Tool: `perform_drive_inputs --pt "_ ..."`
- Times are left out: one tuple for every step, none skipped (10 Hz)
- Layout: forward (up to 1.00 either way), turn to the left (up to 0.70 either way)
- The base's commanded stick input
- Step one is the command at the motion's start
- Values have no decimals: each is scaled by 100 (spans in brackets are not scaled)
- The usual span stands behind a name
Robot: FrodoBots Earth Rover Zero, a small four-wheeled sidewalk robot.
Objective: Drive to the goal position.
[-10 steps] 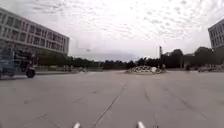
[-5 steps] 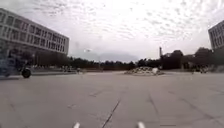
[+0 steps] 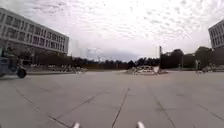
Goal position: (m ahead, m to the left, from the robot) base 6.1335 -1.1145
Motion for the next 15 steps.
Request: perform_drive_inputs --pt "70 0" --pt "70 0" --pt "70 0" --pt "70 0" --pt "70 0" --pt "70 0" --pt "70 0" --pt "70 0" --pt "70 0" --pt "70 0" --pt "70 0" --pt "70 0" --pt "70 0" --pt "70 0" --pt "70 0"
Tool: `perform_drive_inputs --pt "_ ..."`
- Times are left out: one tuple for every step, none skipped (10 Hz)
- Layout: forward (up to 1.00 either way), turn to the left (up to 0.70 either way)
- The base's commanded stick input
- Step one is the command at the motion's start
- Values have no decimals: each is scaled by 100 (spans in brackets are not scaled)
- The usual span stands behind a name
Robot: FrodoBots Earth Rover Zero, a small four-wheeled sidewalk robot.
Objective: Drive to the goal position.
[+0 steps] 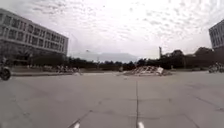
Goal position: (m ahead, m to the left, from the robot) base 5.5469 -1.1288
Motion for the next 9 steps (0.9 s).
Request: perform_drive_inputs --pt "70 0" --pt "70 0" --pt "70 0" --pt "70 0" --pt "70 0" --pt "70 0" --pt "70 0" --pt "70 0" --pt "70 0"
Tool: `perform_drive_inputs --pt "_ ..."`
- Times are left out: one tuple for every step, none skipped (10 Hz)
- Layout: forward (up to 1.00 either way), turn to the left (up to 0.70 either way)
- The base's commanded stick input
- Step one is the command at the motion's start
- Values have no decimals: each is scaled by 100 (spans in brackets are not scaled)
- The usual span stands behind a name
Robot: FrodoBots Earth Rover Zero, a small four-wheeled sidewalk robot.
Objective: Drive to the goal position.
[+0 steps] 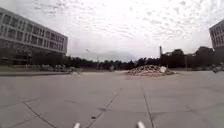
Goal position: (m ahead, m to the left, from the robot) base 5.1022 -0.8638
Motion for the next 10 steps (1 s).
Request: perform_drive_inputs --pt "70 0" --pt "70 0" --pt "70 0" --pt "70 0" --pt "70 0" --pt "70 0" --pt "70 0" --pt "70 0" --pt "70 0" --pt "70 0"
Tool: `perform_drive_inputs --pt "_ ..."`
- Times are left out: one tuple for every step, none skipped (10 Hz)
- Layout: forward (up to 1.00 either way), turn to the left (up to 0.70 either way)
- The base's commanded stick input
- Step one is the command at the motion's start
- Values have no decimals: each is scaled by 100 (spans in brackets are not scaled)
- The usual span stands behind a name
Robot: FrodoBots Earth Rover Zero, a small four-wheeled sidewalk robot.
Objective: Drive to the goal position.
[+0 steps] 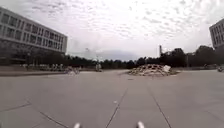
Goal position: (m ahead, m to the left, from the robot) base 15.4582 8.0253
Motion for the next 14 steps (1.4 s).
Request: perform_drive_inputs --pt "70 0" --pt "70 0" --pt "70 0" --pt "70 0" --pt "70 0" --pt "70 0" --pt "70 0" --pt "70 0" --pt "70 0" --pt "70 0" --pt "70 0" --pt "70 0" --pt "70 0" --pt "70 0"
